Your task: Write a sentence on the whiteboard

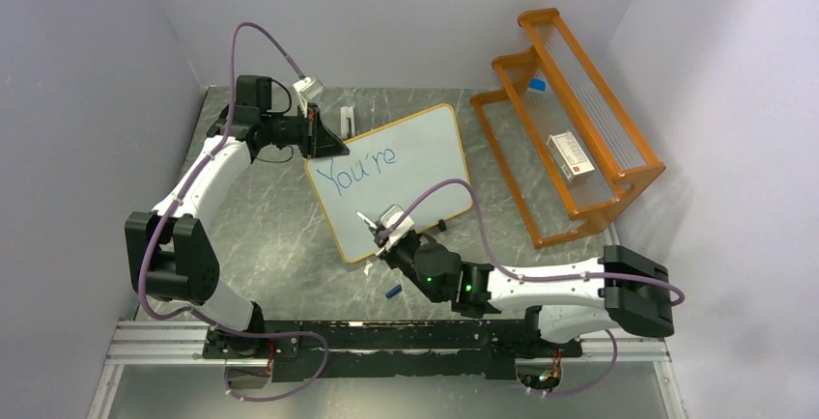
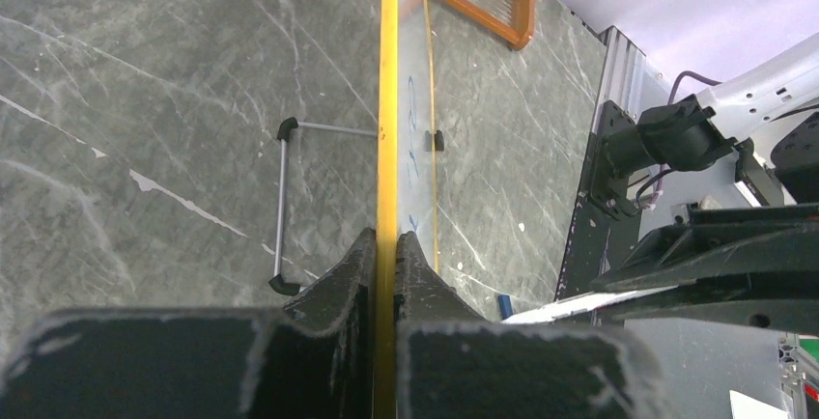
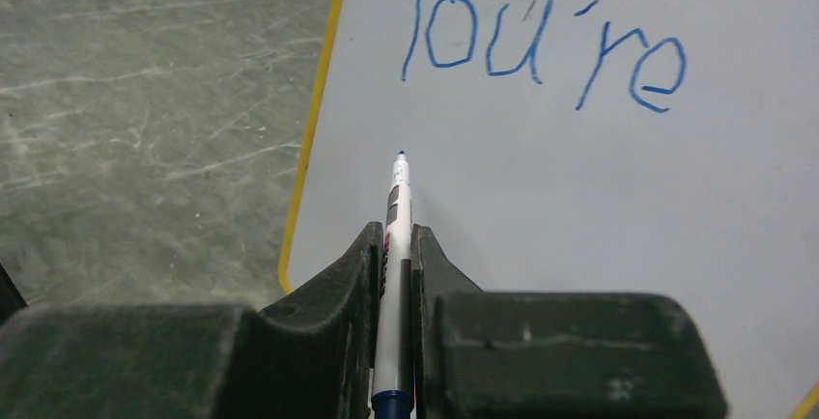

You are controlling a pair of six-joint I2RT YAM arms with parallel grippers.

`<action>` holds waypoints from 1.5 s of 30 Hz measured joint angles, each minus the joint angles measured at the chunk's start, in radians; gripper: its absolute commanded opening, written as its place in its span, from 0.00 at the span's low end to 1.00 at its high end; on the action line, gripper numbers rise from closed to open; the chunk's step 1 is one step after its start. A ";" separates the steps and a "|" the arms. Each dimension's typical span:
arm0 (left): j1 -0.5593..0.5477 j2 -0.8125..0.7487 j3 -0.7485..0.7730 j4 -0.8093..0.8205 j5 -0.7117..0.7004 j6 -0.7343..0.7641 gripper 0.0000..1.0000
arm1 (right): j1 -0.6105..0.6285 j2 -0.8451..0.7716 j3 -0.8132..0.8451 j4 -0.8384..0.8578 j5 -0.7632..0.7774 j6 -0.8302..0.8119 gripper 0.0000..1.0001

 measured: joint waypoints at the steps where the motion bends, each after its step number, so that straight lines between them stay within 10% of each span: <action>1: 0.000 0.000 0.000 0.000 0.000 0.000 0.05 | 0.005 0.020 0.006 0.010 0.005 -0.002 0.00; 45: 0.009 -0.001 -0.008 0.008 0.010 -0.007 0.05 | 0.015 0.257 0.183 -0.050 0.092 -0.004 0.00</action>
